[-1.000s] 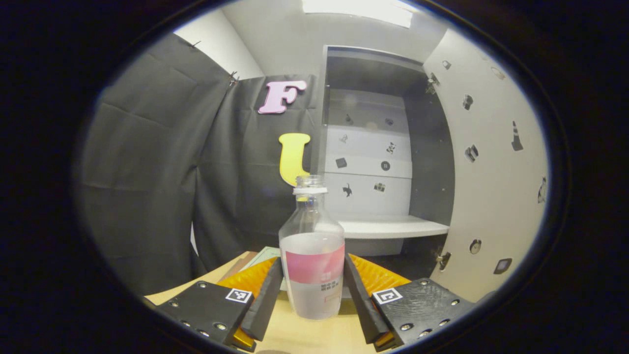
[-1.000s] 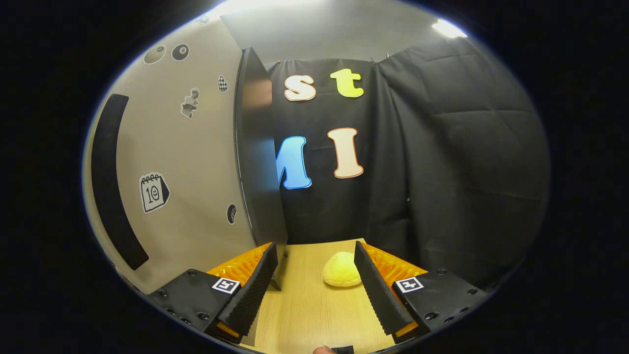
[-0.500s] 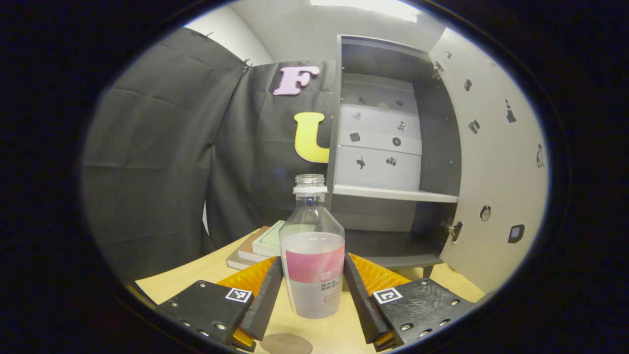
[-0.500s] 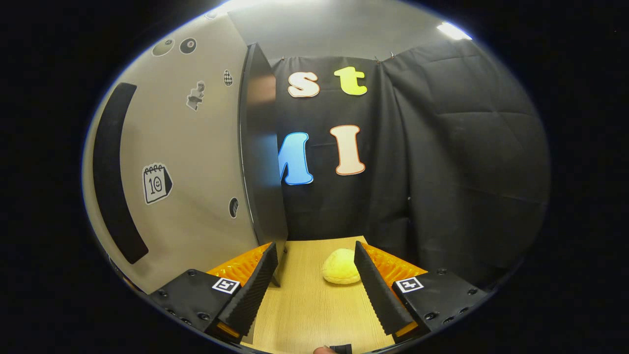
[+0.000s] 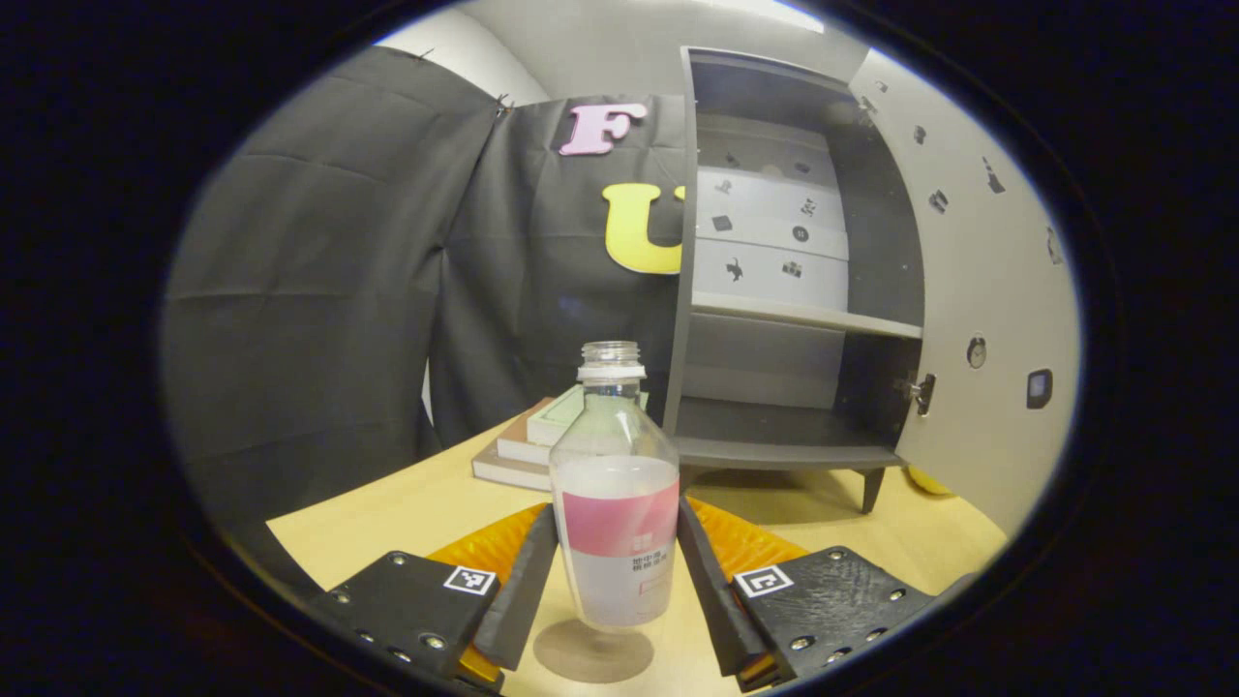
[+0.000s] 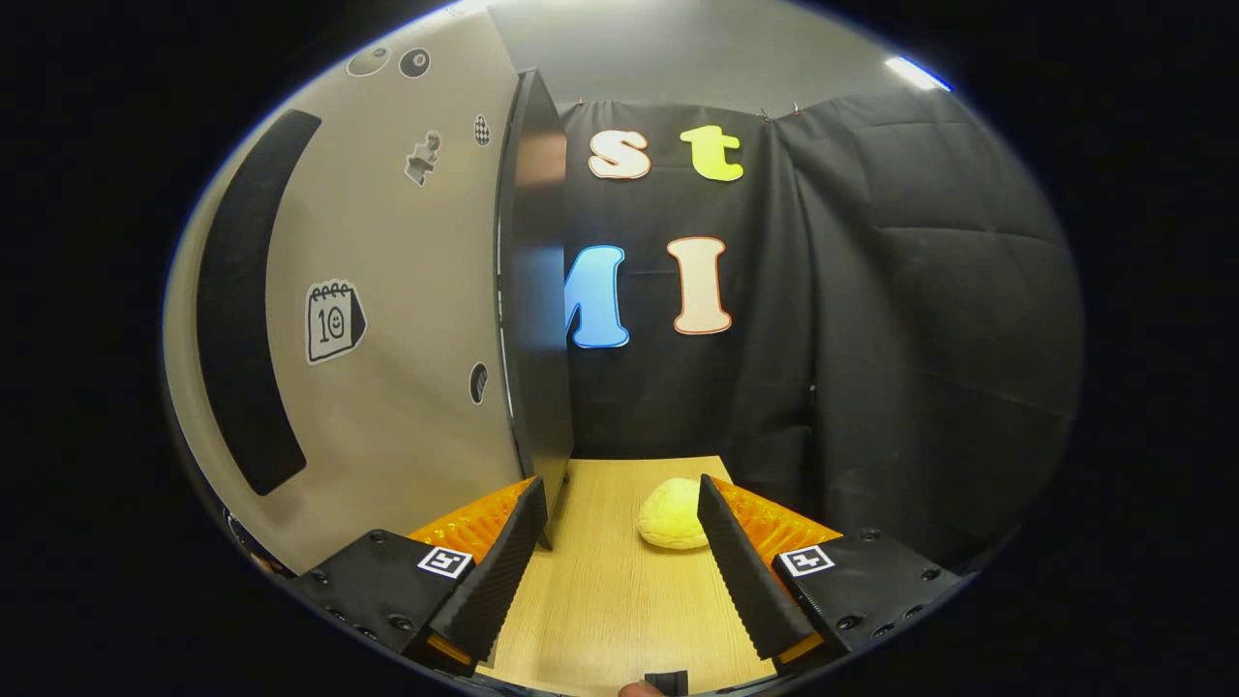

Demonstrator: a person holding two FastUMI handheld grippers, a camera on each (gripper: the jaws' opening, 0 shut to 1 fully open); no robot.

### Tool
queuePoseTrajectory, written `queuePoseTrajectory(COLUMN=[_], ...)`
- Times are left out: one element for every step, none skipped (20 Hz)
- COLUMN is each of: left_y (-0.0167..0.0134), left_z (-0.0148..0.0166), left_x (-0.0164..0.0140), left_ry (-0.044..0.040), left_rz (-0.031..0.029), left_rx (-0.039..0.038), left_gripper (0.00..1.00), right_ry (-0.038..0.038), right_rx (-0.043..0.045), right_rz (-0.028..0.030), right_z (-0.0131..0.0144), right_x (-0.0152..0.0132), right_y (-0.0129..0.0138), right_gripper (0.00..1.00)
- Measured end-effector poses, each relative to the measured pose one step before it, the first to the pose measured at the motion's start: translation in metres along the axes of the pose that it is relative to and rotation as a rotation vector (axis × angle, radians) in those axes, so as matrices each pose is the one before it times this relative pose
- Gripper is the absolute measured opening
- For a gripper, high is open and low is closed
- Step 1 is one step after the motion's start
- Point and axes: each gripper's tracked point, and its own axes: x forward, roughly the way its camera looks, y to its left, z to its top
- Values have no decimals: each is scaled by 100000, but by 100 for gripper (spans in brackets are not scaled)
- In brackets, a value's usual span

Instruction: Open the cabinet door with the right hand, grasp the bottle in the cabinet with the left hand and place it on the coaster, then close the cabinet door with the right hand.

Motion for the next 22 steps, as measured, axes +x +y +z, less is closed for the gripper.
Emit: queuePoseTrajectory(left_y=[129, 144, 150, 96, 203, 87, 126, 133, 52, 16, 70, -74, -63, -34, -7, -124, -154, 71, 67, -27, 30, -31], left_z=[-900, -649, -763, -552, -665, -543, -499, -284, -282, -172, -444, -305, -425, -170, 126, -149, -27, -69, -26, 93, -162, 16], left_x=[-208, 38, -71, -84, -101, 3, 55, 64, 189, 124, -27, 84, -70, -99, -157, -19, -180, -143, 75, 6, -65, 8], left_ry=[1180, 1285, 1202, 1003, 823, 481, 284, 23, -187, -512, -302, 134, 278, -557, -1844, -199, -686, 272, 185, 26, 336, 297], left_rz=[330, 201, 261, 200, 194, 543, 332, 661, 363, 441, 262, 168, 196, 343, 538, 301, 89, 2, 337, 372, 395, 275], left_rx=[396, 428, 30, -441, -622, -451, -204, 400, 514, 529, 496, 184, 2, 275, 992, 1209, 1226, 1242, 781, 163, 126, -73], left_gripper=[72, 72, 72, 72, 72, 74, 75, 74, 75, 74, 74, 74, 74, 74, 72, 77, 72, 72, 75, 72, 75, 72], right_ry=[206, 179, 204, 304, 192, 285, 168, 77, 174, 215, 321, 277, 249, 202, 125, 224, 149, 114, 63, 34, 134, 107], right_rx=[-195, -235, -293, -371, -405, -397, -317, -229, -19, 51, -38, -224, -360, -239, -55, 35, 78, 85, 57, 99, 141, 211], right_rz=[135, 177, 92, 142, 28, 37, 1, -18, 7, 208, 260, 112, 86, 171, 189, 181, 167, 97, 81, 14, 102, 248], right_z=[-105, -69, -105, -78, -91, -77, -80, 27, -84, -76, -137, -39, -103, -49, -63, 16, -95, -42, -40, -5, -56, -2], right_x=[4, -9, -30, -65, -21, -92, 41, -45, -1, 36, 52, 23, 125, 38, 33, 24, 106, 41, 48, 79, 90, 108], right_y=[108, 156, 80, 67, 103, 63, -3, 50, 34, 100, 64, 81, 92, 60, 38, 69, -8, -5, -25, -30, 4, 57], right_gripper=[94, 94, 94, 94, 94, 94, 94, 94, 94, 99, 94, 94, 94, 94, 94, 94, 94, 95, 95, 95, 95, 95])
